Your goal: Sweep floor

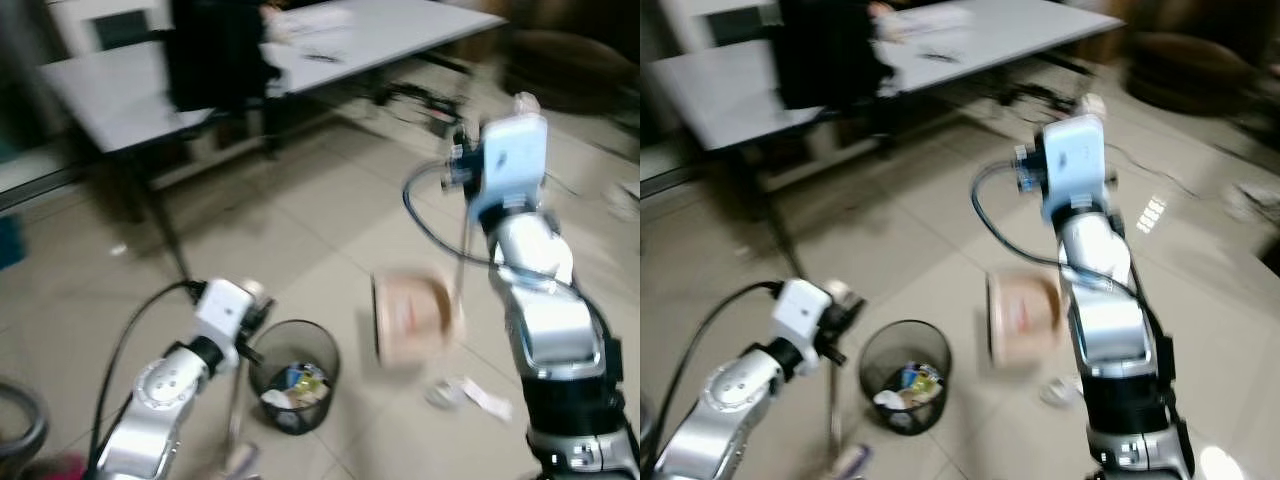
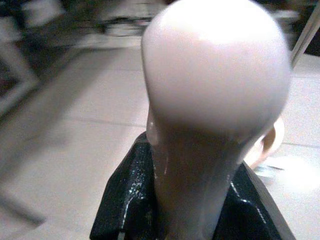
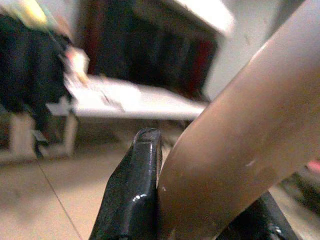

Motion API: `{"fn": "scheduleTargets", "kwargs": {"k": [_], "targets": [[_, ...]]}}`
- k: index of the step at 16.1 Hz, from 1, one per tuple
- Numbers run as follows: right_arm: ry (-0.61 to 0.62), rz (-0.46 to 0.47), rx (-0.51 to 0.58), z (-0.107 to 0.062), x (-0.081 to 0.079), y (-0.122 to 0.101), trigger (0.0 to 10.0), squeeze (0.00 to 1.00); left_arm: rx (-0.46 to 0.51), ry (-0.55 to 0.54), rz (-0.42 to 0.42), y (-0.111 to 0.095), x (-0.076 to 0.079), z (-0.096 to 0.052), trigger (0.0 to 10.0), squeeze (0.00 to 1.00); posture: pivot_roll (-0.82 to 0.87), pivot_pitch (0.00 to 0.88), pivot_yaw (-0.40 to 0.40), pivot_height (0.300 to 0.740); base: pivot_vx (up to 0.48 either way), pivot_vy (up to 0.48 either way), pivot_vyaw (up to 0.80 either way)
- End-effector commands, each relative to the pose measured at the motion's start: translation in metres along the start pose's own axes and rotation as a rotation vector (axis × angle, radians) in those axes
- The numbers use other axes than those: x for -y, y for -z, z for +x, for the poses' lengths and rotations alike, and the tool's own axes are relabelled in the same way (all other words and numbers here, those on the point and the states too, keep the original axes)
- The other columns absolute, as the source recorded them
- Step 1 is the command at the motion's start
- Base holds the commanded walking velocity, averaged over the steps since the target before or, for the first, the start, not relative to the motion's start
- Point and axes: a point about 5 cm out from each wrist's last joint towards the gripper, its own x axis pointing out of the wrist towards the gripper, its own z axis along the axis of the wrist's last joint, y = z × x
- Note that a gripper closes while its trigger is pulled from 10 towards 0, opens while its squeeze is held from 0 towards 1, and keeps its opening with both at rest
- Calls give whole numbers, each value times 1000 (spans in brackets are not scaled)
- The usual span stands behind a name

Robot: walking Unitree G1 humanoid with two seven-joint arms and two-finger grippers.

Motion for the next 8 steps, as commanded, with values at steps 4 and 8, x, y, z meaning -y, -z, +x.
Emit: {"fn": "scheduleTargets", "kwargs": {"k": [4,8], "targets": [[35,-44,-75,-13,-4,21,10000,0,81,56,7,-25,5,7,10000,0,-86,0,24,740,0,0,-800],[87,19,-163,-22,-4,40,10000,0,109,82,-28,-34,10,16,10000,0,-94,0,24,740,0,0,-800]]}}
